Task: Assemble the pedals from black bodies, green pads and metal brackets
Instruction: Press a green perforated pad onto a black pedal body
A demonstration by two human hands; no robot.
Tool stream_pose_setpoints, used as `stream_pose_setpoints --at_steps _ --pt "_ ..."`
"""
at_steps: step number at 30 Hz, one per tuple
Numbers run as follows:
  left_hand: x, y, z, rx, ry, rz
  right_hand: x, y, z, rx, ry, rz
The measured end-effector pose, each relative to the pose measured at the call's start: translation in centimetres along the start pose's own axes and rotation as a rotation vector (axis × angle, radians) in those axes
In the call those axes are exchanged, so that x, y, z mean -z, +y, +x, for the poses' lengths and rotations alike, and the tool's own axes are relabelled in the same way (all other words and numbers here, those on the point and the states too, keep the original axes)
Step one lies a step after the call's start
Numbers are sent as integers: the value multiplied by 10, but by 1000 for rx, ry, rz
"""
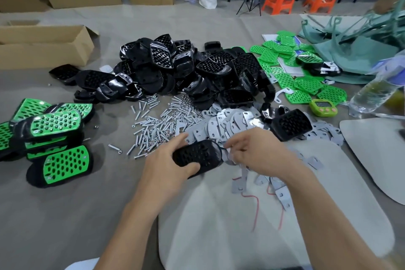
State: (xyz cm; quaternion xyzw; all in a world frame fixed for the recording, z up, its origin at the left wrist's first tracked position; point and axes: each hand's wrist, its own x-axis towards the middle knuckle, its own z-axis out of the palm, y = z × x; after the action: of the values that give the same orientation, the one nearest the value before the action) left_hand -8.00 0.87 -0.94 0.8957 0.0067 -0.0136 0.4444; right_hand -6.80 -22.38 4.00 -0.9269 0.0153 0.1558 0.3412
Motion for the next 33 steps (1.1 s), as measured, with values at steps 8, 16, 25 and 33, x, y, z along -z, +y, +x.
stream_pose_setpoints --at_steps 8,16,25,33 --pt "1 -9 1 -11 112 -21 -17 -19 34 46 268 80" --pt "10 -19 -3 56 173 -202 -29 -60 104 211 122 -255" --pt "2 -15 2 -33 78 -112 11 -36 117 95 447 32" --pt "-30 25 27 80 -1 -514 117 70 132 -286 624 -92"
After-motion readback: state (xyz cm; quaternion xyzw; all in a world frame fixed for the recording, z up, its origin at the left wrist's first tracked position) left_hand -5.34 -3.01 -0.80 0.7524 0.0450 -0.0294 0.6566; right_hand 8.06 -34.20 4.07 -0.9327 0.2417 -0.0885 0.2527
